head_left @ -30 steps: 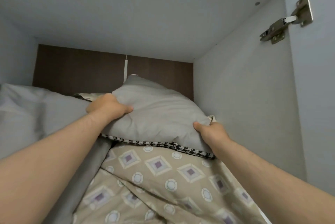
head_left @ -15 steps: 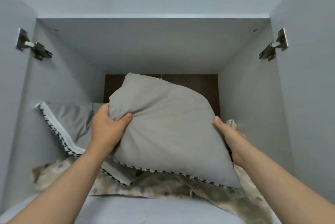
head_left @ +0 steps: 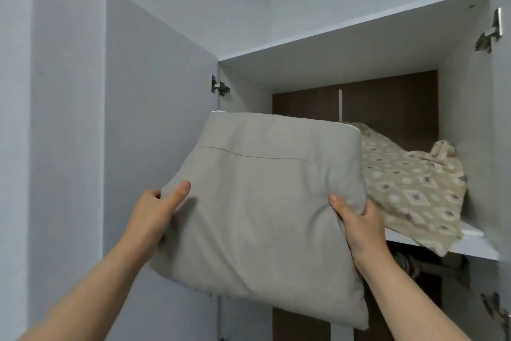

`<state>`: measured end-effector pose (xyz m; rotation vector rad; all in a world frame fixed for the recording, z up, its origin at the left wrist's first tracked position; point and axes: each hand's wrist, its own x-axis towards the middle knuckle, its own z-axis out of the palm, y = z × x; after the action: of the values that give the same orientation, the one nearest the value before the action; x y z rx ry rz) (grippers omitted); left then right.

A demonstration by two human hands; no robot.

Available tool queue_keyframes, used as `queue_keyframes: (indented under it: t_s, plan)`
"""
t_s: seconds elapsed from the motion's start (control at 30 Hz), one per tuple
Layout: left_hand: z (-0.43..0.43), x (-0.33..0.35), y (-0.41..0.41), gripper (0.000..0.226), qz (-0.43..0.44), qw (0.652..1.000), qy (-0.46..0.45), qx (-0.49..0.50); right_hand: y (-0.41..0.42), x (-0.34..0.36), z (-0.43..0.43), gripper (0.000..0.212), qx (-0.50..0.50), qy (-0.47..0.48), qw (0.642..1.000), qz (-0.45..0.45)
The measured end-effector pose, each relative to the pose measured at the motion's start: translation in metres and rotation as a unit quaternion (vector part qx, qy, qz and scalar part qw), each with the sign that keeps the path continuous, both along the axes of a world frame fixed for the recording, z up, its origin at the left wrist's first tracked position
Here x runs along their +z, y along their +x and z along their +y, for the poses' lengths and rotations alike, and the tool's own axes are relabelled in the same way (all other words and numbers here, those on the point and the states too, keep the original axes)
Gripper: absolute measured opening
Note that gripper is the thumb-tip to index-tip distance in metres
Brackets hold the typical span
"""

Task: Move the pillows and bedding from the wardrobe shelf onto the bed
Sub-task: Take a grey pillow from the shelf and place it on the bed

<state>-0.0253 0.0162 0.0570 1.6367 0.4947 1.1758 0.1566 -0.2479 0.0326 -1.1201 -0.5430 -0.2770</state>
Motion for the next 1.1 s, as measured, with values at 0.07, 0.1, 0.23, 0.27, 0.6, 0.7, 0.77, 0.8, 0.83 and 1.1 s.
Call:
queue_keyframes:
  t_s: [0.07,0.1,0.23,0.27,0.6,0.7,0.77,0.8,0.83,1.1]
  plan:
    - [0.01,0.004,-0.058,0.068,0.014,0.999,-0.022,0.023,-0.037,0.003,0.017,0.018,0.019,-0.006,1.0,-0.016]
    - [0.013,0.005,-0.088,0.071,0.019,0.999,-0.031,0.031,-0.057,0.004,0.025,0.017,0.036,-0.009,0.999,-0.026]
    - [0.005,-0.005,-0.213,0.036,0.022,0.996,-0.033,0.079,-0.137,-0.001,0.058,0.019,0.099,-0.015,0.993,-0.054]
    - [0.001,-0.01,-0.249,0.026,0.014,0.994,-0.022,0.106,-0.159,-0.003,0.071,0.018,0.119,-0.019,0.991,-0.066]
    - [0.01,-0.05,-0.613,0.01,-0.079,0.915,-0.007,0.396,-0.478,0.002,0.245,0.035,0.353,-0.101,0.916,-0.162]
    - [0.009,-0.071,-0.728,0.015,-0.088,0.881,-0.016,0.466,-0.59,-0.014,0.292,0.026,0.414,-0.125,0.885,-0.171]
    - [0.005,-0.087,-0.799,0.025,-0.089,0.854,-0.026,0.512,-0.664,-0.028,0.32,0.029,0.454,-0.148,0.861,-0.176]
    - [0.003,-0.094,-0.825,0.027,-0.088,0.842,-0.03,0.531,-0.693,-0.033,0.33,0.033,0.471,-0.158,0.849,-0.179]
    - [0.0,-0.101,-0.851,0.027,-0.088,0.83,-0.035,0.55,-0.724,-0.039,0.339,0.037,0.486,-0.17,0.837,-0.184]
    - [-0.01,-0.165,-0.992,0.031,-0.052,0.734,-0.072,0.674,-0.908,-0.09,0.406,0.04,0.574,-0.264,0.744,-0.219]
